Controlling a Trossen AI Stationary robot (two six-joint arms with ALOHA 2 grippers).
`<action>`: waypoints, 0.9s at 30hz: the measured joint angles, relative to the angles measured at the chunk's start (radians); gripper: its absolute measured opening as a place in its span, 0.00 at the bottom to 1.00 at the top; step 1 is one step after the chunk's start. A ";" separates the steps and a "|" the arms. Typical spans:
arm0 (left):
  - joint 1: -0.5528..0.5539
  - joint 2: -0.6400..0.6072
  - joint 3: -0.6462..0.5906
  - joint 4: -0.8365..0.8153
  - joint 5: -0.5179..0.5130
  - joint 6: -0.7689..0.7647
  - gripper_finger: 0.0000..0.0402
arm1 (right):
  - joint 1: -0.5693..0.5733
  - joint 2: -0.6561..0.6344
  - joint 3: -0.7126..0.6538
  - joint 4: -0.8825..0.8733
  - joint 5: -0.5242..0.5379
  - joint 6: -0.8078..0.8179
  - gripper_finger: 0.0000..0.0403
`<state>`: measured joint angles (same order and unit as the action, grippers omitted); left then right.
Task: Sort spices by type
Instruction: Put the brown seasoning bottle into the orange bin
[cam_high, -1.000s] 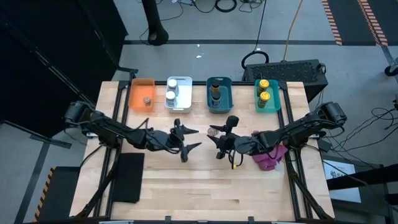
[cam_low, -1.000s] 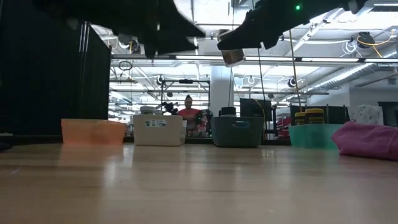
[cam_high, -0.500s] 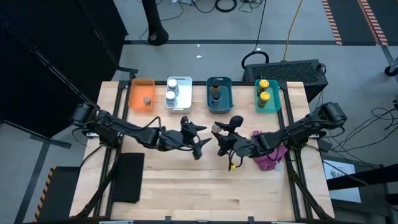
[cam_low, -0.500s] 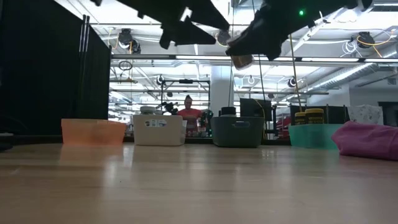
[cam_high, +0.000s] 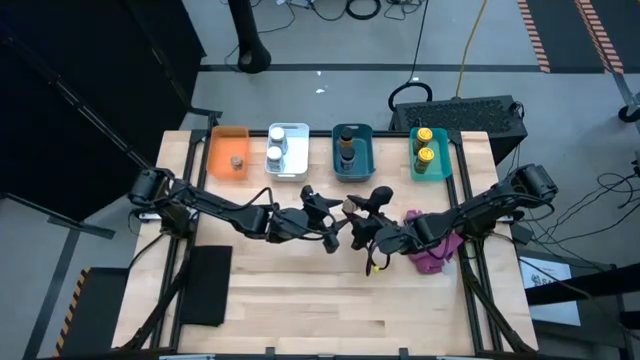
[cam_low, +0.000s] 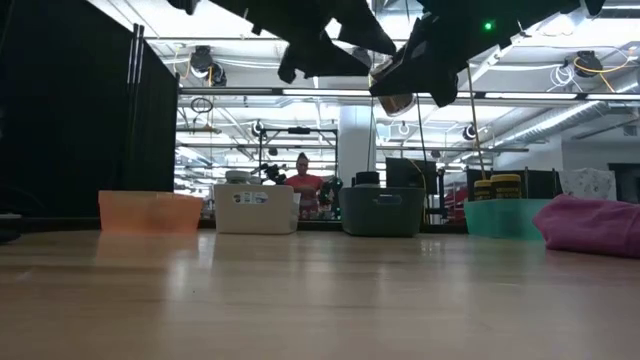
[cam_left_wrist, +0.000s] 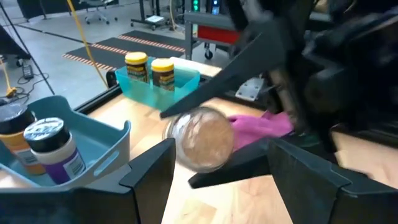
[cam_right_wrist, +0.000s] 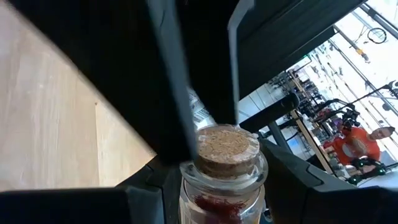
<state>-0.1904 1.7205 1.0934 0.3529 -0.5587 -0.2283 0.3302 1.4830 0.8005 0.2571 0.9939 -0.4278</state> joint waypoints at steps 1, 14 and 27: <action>0.001 0.007 0.002 0.005 0.000 0.001 0.64 | 0.000 0.000 0.000 0.002 0.000 0.000 0.38; 0.048 0.028 0.031 0.015 0.001 -0.014 0.66 | 0.000 0.000 0.000 0.003 -0.005 0.000 0.38; 0.072 0.029 0.031 -0.007 0.064 -0.093 0.75 | -0.001 0.000 0.000 0.027 -0.005 -0.003 0.38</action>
<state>-0.1187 1.7496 1.1240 0.3458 -0.4943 -0.3213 0.3294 1.4834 0.8009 0.2841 0.9887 -0.4305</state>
